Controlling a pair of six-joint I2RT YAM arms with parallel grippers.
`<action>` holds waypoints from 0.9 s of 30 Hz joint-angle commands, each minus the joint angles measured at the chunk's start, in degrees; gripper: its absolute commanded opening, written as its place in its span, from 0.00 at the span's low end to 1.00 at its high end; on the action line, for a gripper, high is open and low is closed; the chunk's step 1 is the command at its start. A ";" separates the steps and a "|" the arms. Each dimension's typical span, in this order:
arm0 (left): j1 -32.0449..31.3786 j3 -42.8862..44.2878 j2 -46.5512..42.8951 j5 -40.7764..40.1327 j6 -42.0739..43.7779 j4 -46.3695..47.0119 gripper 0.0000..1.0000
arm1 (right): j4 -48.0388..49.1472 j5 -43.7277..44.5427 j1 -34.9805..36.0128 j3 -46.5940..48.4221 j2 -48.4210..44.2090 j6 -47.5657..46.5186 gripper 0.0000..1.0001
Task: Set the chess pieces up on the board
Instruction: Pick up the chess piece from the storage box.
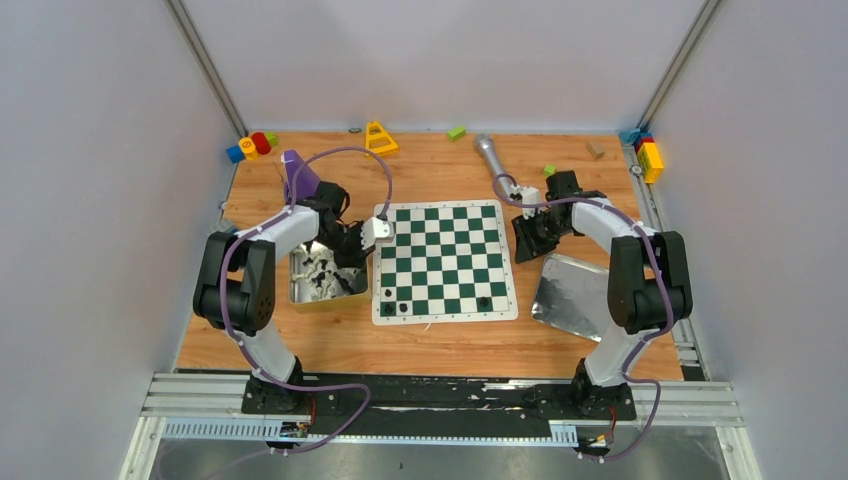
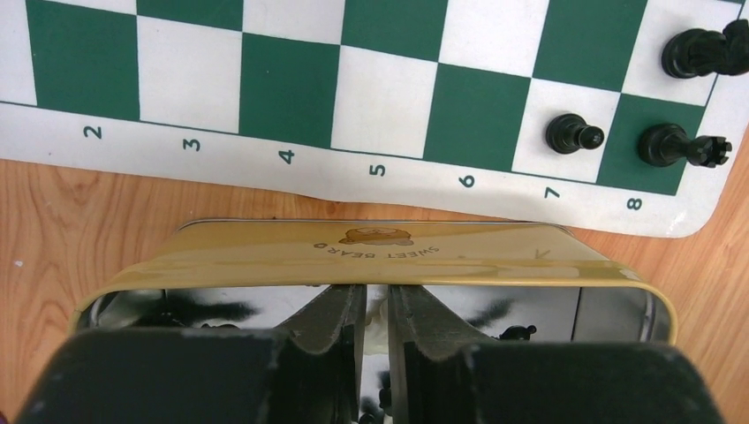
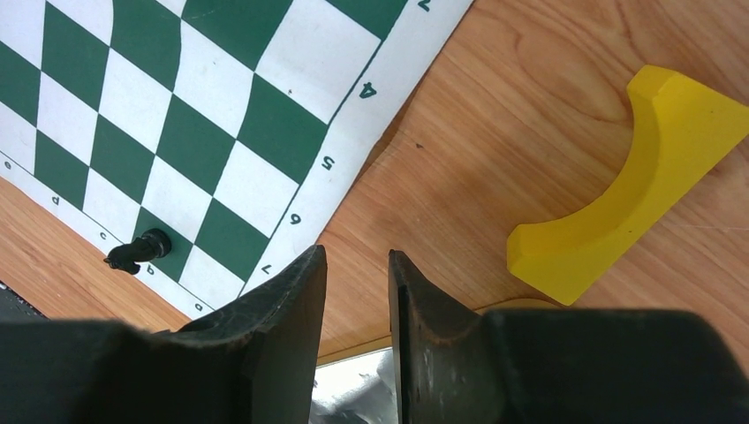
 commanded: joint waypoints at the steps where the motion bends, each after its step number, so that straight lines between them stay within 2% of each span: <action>1: -0.37 2.03 0.70 1.29 -3.47 2.20 0.18 | 0.17 0.06 -0.19 0.80 0.30 -0.85 0.33; 6: -0.36 1.99 0.66 1.48 -4.52 2.54 0.06 | -0.04 -0.05 -0.28 0.88 0.50 -0.86 0.33; 10: -0.25 1.96 0.34 1.02 -4.61 2.26 0.00 | -0.09 0.01 -0.22 0.97 0.50 -0.86 0.33; 27: 1.91 0.89 -7.23 0.05 -3.04 -1.82 0.00 | -0.56 -0.53 -0.17 1.24 0.67 -0.85 0.32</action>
